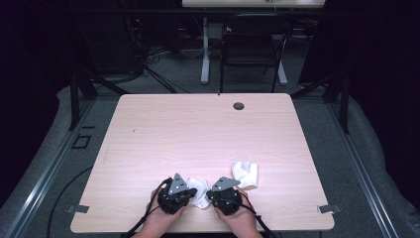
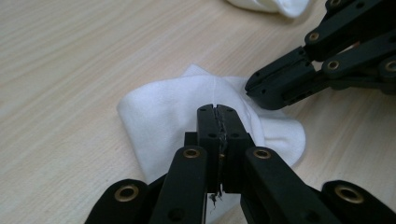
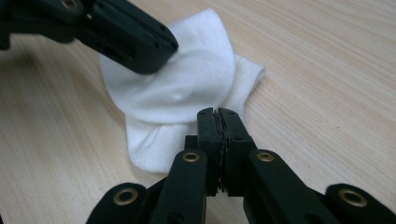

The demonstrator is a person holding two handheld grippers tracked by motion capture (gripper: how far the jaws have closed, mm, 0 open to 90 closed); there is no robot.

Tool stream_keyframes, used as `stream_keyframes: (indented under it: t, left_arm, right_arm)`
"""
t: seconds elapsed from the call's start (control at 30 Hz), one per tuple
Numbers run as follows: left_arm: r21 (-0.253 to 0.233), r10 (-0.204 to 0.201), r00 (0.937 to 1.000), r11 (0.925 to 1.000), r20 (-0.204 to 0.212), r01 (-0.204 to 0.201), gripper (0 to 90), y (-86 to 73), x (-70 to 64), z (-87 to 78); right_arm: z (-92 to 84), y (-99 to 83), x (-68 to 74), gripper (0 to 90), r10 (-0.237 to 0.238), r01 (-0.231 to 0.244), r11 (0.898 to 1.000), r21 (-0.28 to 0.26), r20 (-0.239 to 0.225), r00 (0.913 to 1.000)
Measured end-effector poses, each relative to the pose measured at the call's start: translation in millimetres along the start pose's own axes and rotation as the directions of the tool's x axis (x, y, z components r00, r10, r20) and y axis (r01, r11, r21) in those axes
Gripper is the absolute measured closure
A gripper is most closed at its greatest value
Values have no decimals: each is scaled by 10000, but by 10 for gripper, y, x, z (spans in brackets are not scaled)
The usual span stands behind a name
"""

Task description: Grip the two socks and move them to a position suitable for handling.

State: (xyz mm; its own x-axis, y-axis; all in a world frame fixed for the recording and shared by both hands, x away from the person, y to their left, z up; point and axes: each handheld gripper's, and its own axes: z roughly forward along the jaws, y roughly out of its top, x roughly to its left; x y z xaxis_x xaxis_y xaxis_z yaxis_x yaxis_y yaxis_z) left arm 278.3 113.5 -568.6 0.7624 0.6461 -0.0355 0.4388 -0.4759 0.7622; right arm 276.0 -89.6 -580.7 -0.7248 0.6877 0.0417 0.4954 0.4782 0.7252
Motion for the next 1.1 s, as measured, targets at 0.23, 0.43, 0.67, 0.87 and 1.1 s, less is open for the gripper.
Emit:
stream_keyframes:
  t: [0.23,0.43,0.67,0.87,1.1]
  left_arm:
    - [-353,-267,9994,9990,-235,258,896,12,134,-212]
    - [-479,-1046,9921,9937,-689,1015,891,-42,338,-354]
    - [-1573,-1730,9767,9757,-1266,1525,823,-1,481,-562]
    - [-1020,-1231,9851,9885,-1198,1112,798,-22,439,-468]
    - [-83,-1134,9831,9935,-1435,1134,771,-148,543,-292]
  right_arm:
    - [-18,-2,-18,897,15,-15,9999,137,17,10000]
    - [-37,-11,-57,898,66,-66,9998,169,-3,10000]
    - [-40,-15,-70,896,50,-50,9999,150,-29,10000]
    - [-39,-16,-70,895,51,-51,9999,145,-26,10000]
    - [-42,-18,-73,892,66,-66,9999,150,-5,10000]
